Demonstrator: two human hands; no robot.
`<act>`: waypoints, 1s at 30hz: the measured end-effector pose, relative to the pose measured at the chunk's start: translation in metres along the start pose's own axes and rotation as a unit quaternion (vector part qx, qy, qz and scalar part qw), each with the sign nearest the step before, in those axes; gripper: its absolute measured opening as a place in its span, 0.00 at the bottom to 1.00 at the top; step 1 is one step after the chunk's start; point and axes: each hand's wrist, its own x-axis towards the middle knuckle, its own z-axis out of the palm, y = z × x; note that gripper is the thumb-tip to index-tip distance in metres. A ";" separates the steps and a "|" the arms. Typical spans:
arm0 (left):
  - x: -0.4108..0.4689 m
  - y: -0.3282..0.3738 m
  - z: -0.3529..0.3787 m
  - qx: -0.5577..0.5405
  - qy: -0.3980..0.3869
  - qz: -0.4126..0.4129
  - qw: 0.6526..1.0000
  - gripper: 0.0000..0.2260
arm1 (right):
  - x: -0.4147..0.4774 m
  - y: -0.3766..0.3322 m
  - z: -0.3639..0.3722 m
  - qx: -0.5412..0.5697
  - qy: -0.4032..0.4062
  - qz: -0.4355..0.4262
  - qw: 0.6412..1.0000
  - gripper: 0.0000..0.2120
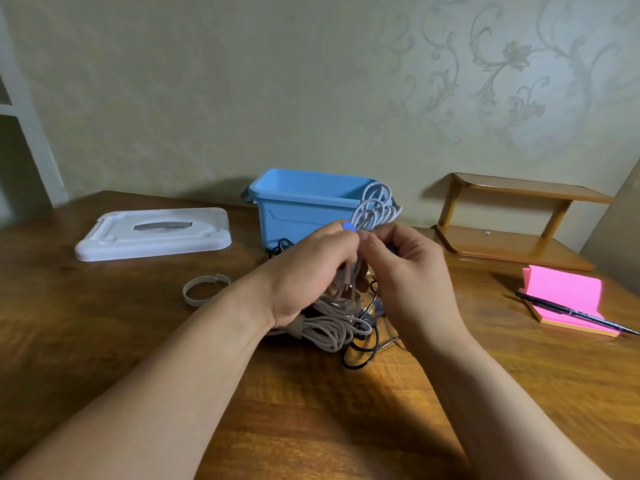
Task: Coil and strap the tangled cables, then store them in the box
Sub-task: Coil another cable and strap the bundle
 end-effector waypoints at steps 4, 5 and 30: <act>0.004 0.000 0.007 -0.127 0.070 0.034 0.989 0.16 | 0.000 0.002 -0.005 -0.016 -0.003 -0.011 1.000 0.09; 0.002 -0.001 0.009 -0.128 0.099 0.050 0.986 0.16 | -0.001 0.001 -0.006 -0.021 -0.009 -0.017 1.000 0.08; -0.009 0.003 0.006 -0.254 0.056 0.094 0.961 0.17 | 0.007 0.007 -0.026 0.201 -0.241 0.078 0.946 0.09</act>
